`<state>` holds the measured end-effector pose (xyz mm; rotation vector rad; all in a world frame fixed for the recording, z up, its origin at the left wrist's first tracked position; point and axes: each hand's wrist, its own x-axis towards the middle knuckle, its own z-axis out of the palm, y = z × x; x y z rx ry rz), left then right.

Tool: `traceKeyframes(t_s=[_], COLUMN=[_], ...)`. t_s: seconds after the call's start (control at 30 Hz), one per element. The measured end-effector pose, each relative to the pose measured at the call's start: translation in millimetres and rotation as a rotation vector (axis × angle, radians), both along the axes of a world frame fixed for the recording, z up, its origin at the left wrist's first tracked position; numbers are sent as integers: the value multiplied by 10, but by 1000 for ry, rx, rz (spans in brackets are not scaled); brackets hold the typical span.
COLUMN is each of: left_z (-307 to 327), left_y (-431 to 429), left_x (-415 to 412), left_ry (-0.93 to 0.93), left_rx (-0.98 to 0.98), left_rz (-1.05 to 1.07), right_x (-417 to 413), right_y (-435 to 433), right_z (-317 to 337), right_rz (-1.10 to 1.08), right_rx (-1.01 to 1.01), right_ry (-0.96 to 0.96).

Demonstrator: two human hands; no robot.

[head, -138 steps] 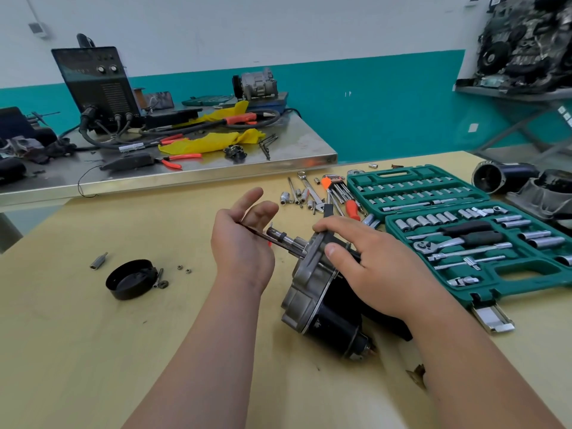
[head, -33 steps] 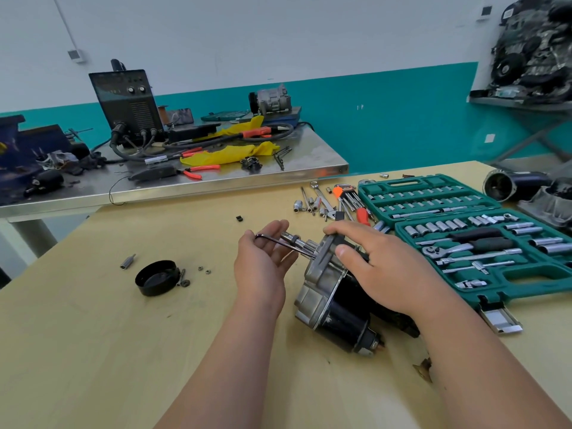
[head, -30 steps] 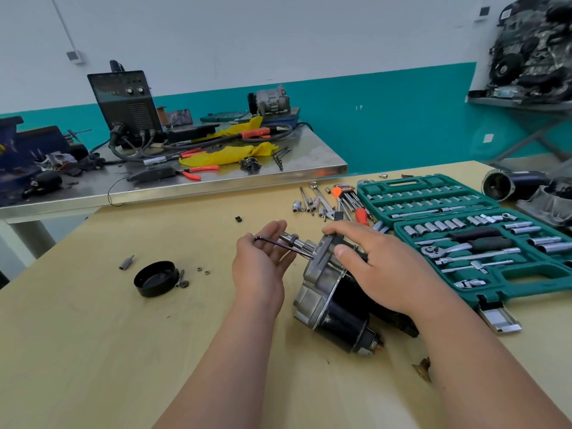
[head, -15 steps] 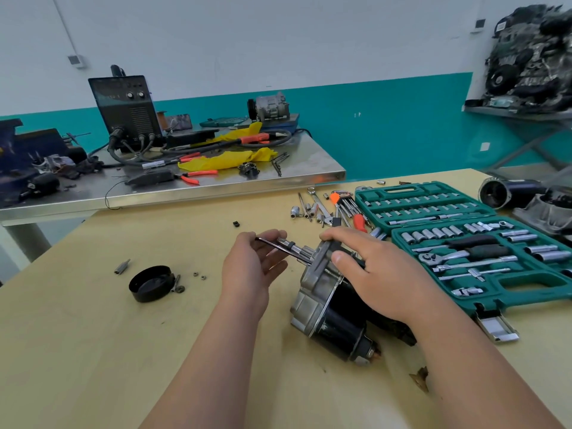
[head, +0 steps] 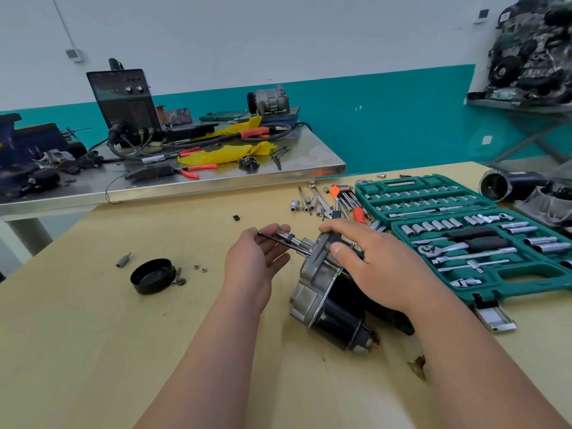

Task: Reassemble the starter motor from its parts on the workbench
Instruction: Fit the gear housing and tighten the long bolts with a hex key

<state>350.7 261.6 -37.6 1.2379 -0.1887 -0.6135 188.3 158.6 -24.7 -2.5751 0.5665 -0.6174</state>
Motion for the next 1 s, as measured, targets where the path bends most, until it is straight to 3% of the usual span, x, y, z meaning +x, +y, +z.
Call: traceKeyframes(t_s=[0.23, 1.0], left_z=[-46, -65], left_y=[-18, 24], left_x=[-19, 5], left_ry=[29, 67], left_rx=[-144, -324], left_rz=[-44, -113], right_x=[2, 10], right_y=[-2, -8], right_z=[-4, -17], right_rz=[-3, -10], right_rx=[5, -1], right_ry=[-2, -4])
